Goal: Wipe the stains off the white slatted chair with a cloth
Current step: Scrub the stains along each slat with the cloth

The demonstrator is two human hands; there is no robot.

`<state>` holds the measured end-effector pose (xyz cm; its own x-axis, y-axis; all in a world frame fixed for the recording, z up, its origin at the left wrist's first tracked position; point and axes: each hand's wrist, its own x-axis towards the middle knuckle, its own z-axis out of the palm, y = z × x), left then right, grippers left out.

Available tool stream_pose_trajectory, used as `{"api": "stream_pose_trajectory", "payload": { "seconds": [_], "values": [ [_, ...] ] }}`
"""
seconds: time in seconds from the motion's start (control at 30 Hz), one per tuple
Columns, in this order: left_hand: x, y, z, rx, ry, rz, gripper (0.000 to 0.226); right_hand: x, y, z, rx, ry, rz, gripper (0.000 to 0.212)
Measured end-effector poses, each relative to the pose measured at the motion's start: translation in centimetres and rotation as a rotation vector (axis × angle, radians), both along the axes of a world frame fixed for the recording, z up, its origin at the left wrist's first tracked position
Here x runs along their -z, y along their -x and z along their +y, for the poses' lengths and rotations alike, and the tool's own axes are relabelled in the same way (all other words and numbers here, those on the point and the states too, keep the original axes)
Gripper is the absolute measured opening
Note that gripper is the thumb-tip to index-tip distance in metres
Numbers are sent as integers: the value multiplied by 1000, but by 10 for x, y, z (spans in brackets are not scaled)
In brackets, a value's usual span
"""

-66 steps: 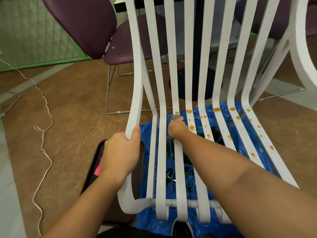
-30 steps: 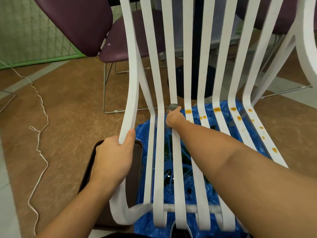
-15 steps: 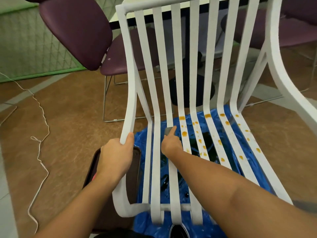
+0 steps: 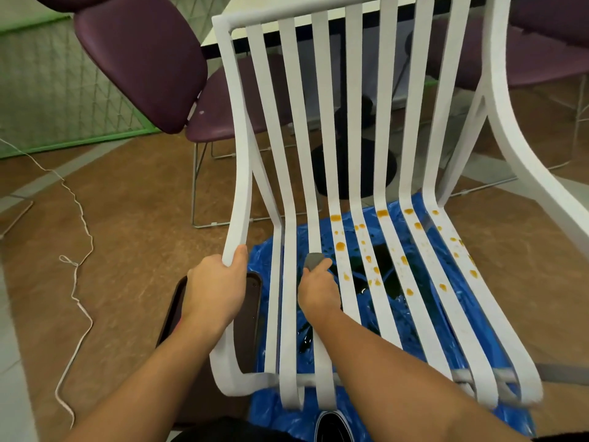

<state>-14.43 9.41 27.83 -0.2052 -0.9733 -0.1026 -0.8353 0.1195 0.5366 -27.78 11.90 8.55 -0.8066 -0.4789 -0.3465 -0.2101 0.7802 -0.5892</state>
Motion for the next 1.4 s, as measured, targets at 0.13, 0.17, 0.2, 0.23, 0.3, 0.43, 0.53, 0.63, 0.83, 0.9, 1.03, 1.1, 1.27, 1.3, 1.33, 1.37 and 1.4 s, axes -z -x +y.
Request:
{"api": "stream_pose_trajectory", "payload": {
  "seconds": [0.13,0.17,0.2,0.23,0.3,0.43,0.53,0.63,0.83,0.9,1.03,1.1,1.27,1.3,1.33,1.37,1.4],
  "values": [
    [4,-2,-3,-2,27,-13,53,8,4,-10,15,-25,-13,49],
    [3,-1,-3,-1,35,-19,52,9,7,-14,24,-32,-36,48],
    [3,-2,-3,2,40,-24,52,9,9,-18,35,-34,-64,48],
    [3,-2,-2,6,44,-21,52,11,12,-22,46,-27,-78,50],
    [3,-1,-2,10,42,0,50,9,20,-29,44,-11,-100,52],
    [4,-1,-2,15,46,19,50,2,44,-51,20,8,-126,42],
    [7,-2,-4,18,38,27,51,-5,58,-67,8,-2,-142,45],
    [8,-3,-5,18,41,20,53,-11,72,-81,-1,-3,-186,51],
    [8,-1,-9,17,32,-54,50,-7,92,-101,-73,54,-84,46],
    [8,0,-10,17,27,-61,49,-6,96,-105,-120,99,-17,43],
    [9,-2,-12,18,3,-55,47,1,101,-114,-308,-74,265,40],
    [11,-1,-14,18,-1,-59,47,-4,102,-112,-478,-185,298,37],
    [16,0,-14,23,-1,-37,42,-16,100,-110,-553,-475,287,19],
    [15,0,-14,32,1,-40,41,-16,99,-108,-598,-480,358,17],
    [14,-1,-13,39,3,-46,40,-17,96,-106,-600,-446,364,17],
    [13,-1,-13,45,8,-51,39,-14,94,-103,-640,-469,401,18],
    [12,0,-13,47,15,-57,38,-16,88,-96,-611,-465,388,19]
  ]
}}
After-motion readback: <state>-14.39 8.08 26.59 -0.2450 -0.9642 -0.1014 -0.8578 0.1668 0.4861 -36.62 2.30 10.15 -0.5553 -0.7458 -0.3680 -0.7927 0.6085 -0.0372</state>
